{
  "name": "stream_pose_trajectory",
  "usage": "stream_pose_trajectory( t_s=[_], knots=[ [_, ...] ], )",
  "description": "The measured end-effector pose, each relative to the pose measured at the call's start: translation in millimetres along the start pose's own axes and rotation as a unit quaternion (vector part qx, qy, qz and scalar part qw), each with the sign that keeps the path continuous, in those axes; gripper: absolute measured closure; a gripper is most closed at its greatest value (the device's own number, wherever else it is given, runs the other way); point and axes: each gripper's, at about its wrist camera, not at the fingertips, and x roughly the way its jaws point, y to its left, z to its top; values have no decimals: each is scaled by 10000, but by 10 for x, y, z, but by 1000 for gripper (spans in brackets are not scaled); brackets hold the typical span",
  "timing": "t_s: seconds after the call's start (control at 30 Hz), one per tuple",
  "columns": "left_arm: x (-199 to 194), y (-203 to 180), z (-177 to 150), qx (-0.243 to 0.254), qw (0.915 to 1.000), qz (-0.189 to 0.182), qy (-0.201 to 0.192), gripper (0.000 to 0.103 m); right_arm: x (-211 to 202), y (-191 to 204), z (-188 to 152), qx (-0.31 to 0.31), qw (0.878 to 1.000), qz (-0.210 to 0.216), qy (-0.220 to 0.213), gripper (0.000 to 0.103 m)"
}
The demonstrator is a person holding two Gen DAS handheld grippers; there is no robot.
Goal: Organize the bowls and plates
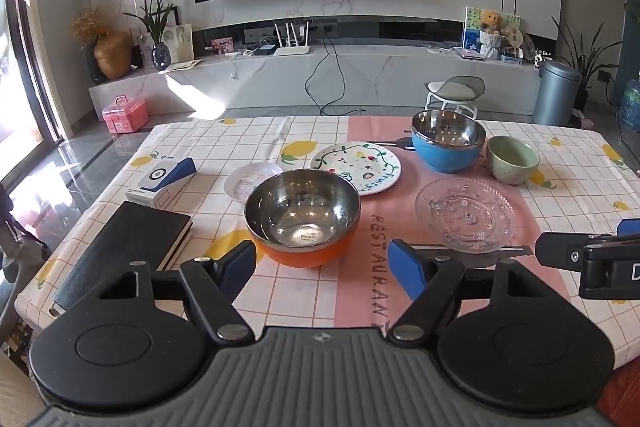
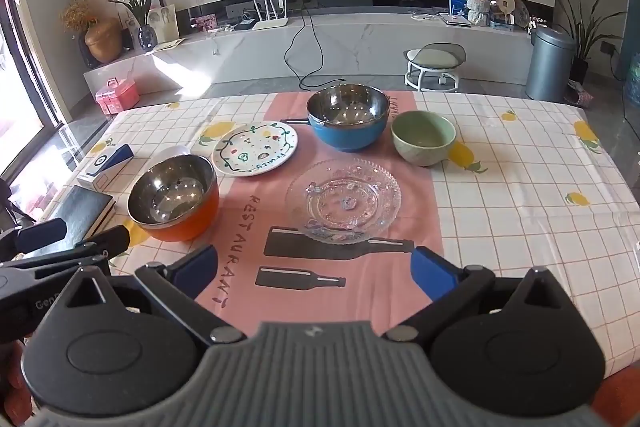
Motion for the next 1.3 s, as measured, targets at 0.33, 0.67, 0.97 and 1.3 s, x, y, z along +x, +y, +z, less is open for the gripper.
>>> stream_pose_trajectory(
  t_s=[0.33, 0.67, 0.97, 1.3],
  knots=[
    [11, -17, -17, -77, 9999, 36, 78, 14, 33, 16, 16, -128, 9999, -38, 43, 2],
    [14, -20, -39, -59, 9999, 47, 90, 14, 44, 25, 8, -129, 9999, -73, 63, 2],
    [23, -25, -65, -61, 9999, 77, 90, 14, 71, 30, -6, -105, 9999, -45, 123, 2],
    [28, -45, -50, -31, 9999, 73, 130, 15, 80, 28, -1, -79, 9999, -53, 142, 2]
  ],
)
